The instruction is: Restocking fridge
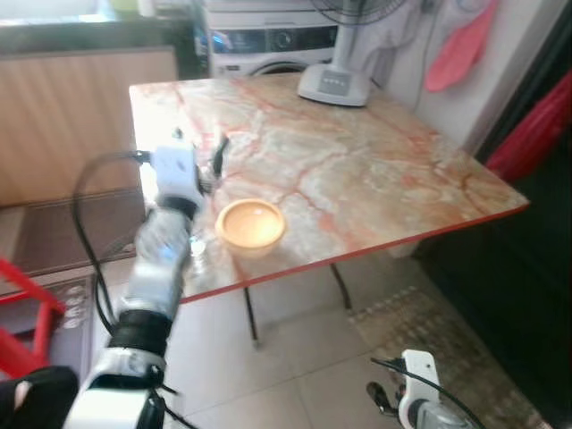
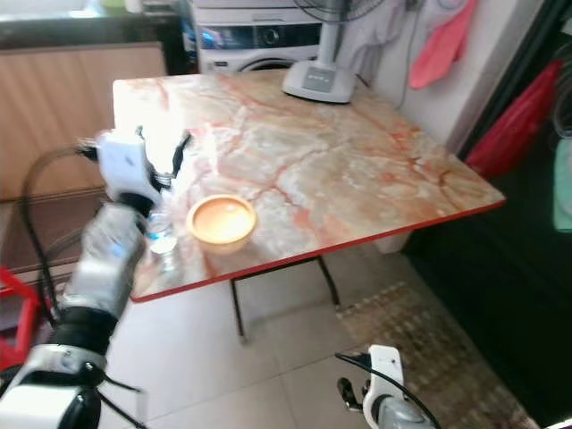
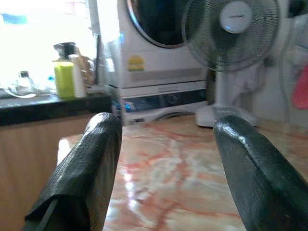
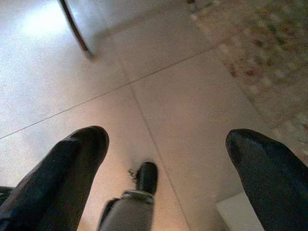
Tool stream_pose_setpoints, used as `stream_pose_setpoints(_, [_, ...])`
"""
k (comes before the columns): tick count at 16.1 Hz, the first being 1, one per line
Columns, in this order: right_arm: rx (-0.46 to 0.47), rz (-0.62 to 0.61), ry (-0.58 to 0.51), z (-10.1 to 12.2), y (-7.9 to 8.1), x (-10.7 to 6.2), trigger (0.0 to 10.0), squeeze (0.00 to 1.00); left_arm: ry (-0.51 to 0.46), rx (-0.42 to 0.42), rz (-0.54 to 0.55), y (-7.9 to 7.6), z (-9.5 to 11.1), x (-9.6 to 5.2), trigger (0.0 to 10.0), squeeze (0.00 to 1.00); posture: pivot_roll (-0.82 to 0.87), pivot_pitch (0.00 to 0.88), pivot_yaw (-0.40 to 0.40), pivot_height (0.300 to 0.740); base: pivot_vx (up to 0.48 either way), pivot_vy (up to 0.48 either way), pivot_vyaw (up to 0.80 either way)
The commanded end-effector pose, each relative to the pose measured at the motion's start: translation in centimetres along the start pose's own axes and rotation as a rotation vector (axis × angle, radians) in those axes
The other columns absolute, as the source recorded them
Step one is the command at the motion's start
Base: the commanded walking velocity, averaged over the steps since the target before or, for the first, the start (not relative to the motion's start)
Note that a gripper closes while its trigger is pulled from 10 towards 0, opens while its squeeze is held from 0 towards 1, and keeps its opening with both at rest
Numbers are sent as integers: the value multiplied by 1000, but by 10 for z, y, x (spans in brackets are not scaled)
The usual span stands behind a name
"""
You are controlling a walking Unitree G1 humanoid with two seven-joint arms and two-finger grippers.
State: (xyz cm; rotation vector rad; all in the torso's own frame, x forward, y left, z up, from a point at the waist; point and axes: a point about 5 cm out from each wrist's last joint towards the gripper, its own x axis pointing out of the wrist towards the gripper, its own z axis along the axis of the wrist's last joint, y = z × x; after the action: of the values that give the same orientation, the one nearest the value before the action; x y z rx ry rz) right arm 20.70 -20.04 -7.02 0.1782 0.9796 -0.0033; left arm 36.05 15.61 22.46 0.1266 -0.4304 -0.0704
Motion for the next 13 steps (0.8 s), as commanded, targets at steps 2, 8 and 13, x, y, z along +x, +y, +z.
stream_pose_setpoints(2, [2, -8, 8, -2, -2, -1, 10000, 0, 9, 36, -48, -7, 26, 17, 10000, 0, 132, 0, -69, 740, 0, 0, 0])
stream_pose_setpoints(8, [-6, -3, 20, -2, -1, 0, 10000, 0, 518, 52, -232, 13, 18, 27, 10000, 0, 160, 0, -68, 740, 0, 0, 0])
stream_pose_setpoints(13, [-7, -4, 25, -2, -2, 0, 10000, 0, 674, 82, -301, 33, 14, 25, 10000, 0, 174, 0, -64, 740, 0, 0, 0])
